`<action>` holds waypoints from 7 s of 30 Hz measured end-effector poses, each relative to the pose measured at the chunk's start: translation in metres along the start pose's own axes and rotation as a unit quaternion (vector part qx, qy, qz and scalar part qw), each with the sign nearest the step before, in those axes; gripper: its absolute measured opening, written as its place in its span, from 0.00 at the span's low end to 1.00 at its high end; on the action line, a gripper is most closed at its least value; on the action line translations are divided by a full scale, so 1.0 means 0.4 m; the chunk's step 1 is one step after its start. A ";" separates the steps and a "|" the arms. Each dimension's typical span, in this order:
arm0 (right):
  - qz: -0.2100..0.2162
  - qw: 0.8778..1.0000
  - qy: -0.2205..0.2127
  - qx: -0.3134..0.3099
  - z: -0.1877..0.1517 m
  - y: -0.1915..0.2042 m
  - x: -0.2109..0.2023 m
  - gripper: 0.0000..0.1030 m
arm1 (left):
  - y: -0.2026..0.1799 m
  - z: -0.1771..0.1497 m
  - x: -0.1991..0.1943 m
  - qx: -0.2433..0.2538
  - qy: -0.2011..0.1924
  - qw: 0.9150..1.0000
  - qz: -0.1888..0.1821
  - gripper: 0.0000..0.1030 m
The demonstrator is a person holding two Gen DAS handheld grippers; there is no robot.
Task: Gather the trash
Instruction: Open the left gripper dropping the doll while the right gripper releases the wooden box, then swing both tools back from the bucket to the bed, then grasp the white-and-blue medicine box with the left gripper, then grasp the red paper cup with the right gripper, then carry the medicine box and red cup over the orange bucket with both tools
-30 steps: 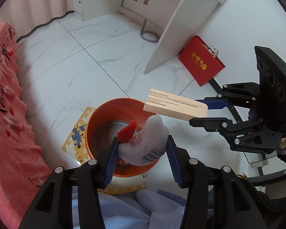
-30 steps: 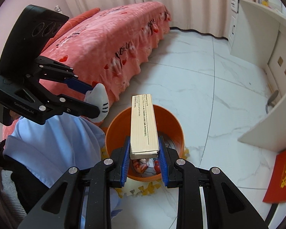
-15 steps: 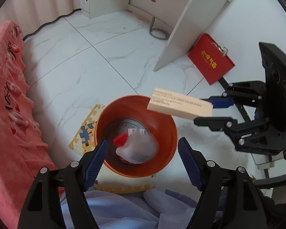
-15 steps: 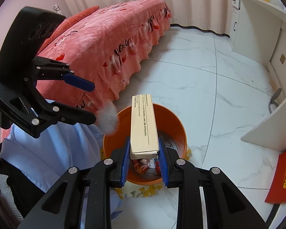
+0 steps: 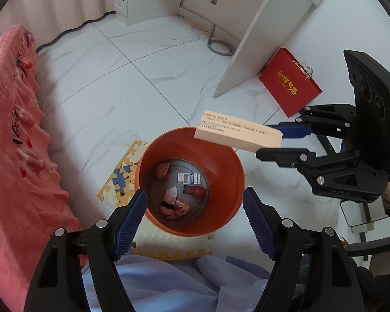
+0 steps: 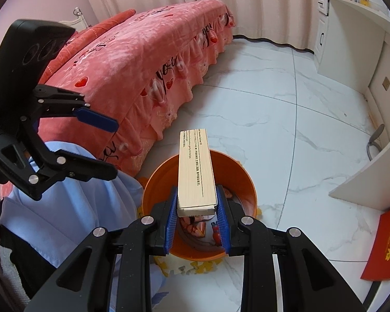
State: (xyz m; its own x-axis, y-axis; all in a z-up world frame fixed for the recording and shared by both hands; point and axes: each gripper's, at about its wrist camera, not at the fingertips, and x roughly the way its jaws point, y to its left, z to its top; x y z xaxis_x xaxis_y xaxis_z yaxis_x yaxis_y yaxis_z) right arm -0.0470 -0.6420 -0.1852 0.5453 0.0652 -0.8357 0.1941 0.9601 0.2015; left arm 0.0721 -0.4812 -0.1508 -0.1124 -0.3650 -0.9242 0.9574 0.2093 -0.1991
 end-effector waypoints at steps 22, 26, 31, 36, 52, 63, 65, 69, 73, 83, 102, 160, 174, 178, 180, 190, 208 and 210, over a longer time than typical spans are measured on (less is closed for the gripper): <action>0.017 0.999 0.003 -0.037 0.056 0.142 -0.029 0.59 | 0.052 -0.114 -0.127 -0.044 -0.027 0.998 0.046 0.86; 0.032 0.998 -0.001 -0.053 0.085 0.211 -0.037 0.63 | 0.076 -0.166 -0.182 -0.064 -0.040 0.995 0.060 0.86; 0.051 0.996 -0.007 -0.078 0.126 0.309 -0.037 0.75 | 0.107 -0.234 -0.252 -0.094 -0.056 0.991 0.082 0.88; 0.074 0.991 -0.007 -0.112 0.166 0.423 -0.027 0.78 | 0.144 -0.324 -0.322 -0.132 -0.074 0.983 0.100 0.91; 0.148 0.961 0.002 -0.234 0.294 0.844 0.067 0.85 | 0.313 -0.651 -0.538 -0.259 -0.100 0.943 0.182 0.91; 0.186 0.936 0.013 -0.298 0.353 1.099 0.139 0.85 | 0.496 -0.842 -0.687 -0.303 -0.088 0.920 0.233 0.91; 0.190 0.933 0.017 -0.304 0.362 1.134 0.157 0.85 | 0.536 -0.867 -0.702 -0.307 -0.084 0.918 0.238 0.91; 0.194 0.930 0.026 -0.311 0.383 1.188 0.196 0.85 | 0.629 -0.908 -0.718 -0.321 -0.076 0.915 0.232 0.91; 0.195 0.929 0.036 -0.313 0.406 1.225 0.241 0.85 | 0.700 -0.918 -0.712 -0.316 -0.065 0.919 0.226 0.91; 0.196 0.926 0.060 -0.317 0.440 1.275 0.340 0.85 | 0.895 -0.926 -0.635 -0.278 -0.004 0.941 0.193 0.91; 0.218 0.919 0.059 -0.324 0.507 1.377 0.449 0.85 | 1.001 -1.011 -0.587 -0.302 -0.035 0.942 0.144 0.75; 0.266 0.888 0.042 -0.372 0.617 1.648 0.419 0.51 | 0.816 -1.110 -0.844 -0.304 -0.101 0.927 0.196 0.62; 0.240 0.914 0.021 -0.327 0.401 1.253 0.124 0.51 | 0.512 -0.925 -0.764 -0.246 -0.083 0.949 0.181 0.62; 0.228 0.924 0.011 -0.307 0.329 1.143 0.060 0.51 | 0.424 -0.882 -0.725 -0.231 -0.079 0.955 0.171 0.62; 0.221 0.931 0.005 -0.291 0.292 1.078 0.030 0.51 | 0.382 -0.858 -0.703 -0.226 -0.081 0.958 0.159 0.62; 0.169 0.960 -0.023 -0.224 0.171 0.804 -0.071 0.51 | 0.221 -0.654 -0.553 -0.154 -0.065 0.979 0.116 0.62; 0.044 0.996 -0.050 -0.060 0.075 0.309 -0.165 0.52 | 0.051 -0.255 -0.295 -0.006 -0.040 0.999 0.024 0.62; 0.034 0.997 -0.050 -0.042 0.066 0.264 -0.162 0.52 | 0.042 -0.218 -0.264 0.005 -0.034 0.999 0.014 0.62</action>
State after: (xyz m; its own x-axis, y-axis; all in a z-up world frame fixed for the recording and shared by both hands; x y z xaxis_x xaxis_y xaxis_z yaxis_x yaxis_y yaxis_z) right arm -0.0403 -0.5520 -0.0962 0.6340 0.1073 -0.7658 0.0872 0.9741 0.2087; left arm 0.0768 -0.3599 -0.0849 -0.0670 -0.4201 -0.9050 0.9624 0.2120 -0.1696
